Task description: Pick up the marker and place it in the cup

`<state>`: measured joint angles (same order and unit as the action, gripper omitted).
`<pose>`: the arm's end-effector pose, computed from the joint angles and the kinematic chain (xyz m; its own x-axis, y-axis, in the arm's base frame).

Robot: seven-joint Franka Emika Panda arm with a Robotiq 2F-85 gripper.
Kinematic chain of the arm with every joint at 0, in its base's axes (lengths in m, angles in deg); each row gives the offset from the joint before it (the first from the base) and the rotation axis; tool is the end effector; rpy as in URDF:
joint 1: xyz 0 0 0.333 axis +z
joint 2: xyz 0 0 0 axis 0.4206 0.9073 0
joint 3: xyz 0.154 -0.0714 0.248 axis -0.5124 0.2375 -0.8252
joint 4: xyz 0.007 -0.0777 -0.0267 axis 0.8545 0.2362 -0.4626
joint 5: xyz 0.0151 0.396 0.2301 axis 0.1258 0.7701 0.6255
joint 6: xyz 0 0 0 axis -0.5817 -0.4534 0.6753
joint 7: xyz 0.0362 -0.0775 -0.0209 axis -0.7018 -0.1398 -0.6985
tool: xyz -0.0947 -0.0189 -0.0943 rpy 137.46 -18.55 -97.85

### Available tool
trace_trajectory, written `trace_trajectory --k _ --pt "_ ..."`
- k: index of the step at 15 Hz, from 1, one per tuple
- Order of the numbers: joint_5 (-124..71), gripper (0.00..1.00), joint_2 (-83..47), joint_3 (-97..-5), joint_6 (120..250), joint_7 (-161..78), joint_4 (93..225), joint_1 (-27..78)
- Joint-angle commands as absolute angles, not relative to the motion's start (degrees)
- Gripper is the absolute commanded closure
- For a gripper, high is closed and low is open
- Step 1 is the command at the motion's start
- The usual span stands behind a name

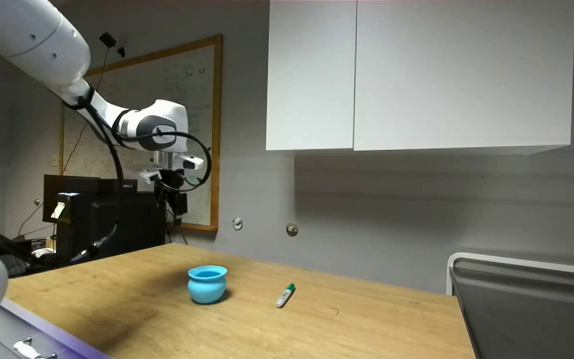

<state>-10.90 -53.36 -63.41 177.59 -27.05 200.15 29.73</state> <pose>0.5229 0.1356 0.4168 0.9646 -0.2221 0.1421 -0.1900 -0.9593 -0.2090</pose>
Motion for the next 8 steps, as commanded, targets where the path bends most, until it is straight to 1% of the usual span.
trace_trajectory --k 1,8 --pt "-13.6 0.0 -52.3 -62.2 177.2 -28.0 199.4 28.1" --pt "-17.1 0.0 -49.7 -54.5 178.5 -33.5 199.7 21.8"
